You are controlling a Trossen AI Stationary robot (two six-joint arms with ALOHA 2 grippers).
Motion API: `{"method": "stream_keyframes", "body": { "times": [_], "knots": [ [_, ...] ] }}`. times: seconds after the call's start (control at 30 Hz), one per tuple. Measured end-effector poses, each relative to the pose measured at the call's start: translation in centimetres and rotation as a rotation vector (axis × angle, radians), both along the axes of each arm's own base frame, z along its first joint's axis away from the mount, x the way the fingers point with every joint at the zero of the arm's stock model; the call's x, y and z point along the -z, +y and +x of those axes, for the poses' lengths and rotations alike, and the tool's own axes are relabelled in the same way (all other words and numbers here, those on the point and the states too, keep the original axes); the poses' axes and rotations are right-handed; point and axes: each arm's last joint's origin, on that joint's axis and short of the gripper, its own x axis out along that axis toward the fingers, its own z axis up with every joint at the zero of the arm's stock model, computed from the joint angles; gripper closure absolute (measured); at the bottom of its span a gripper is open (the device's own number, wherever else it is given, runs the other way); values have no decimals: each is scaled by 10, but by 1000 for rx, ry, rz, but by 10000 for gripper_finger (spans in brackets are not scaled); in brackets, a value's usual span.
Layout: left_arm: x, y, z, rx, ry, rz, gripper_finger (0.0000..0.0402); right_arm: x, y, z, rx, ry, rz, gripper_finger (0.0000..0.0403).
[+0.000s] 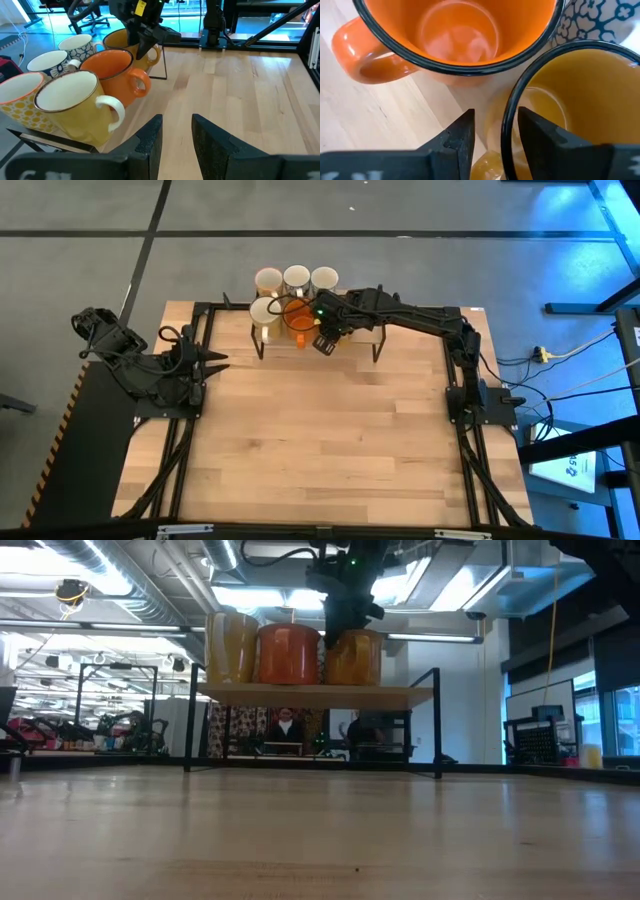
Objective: Place coffee mugs
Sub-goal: Return to Home Position
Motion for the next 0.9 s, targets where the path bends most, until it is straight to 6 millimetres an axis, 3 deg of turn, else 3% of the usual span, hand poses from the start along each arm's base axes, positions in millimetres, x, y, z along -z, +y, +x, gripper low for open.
{"method": "stream_keyframes", "body": {
  "times": [0.1, 0.4, 0.63, 0.8, 0.9],
  "knots": [
    [0, 0, 0, 0, 0, 0, 303, -7, 0, -1, -3, -14, -3, 267],
    [0, 0, 0, 0, 0, 2, 303, -54, 7, -11, -59, -126, 9, 267],
    [1, 0, 1, -18, -8, 1, 303, -97, 54, -26, -336, -318, 69, 267],
    [16, -5, 3, 115, 26, 3, 323, -101, 84, -33, -495, -501, 126, 285],
    [26, -8, 4, 246, -50, -52, 354, -100, 96, -51, -512, -624, 126, 318]
  ]
}}
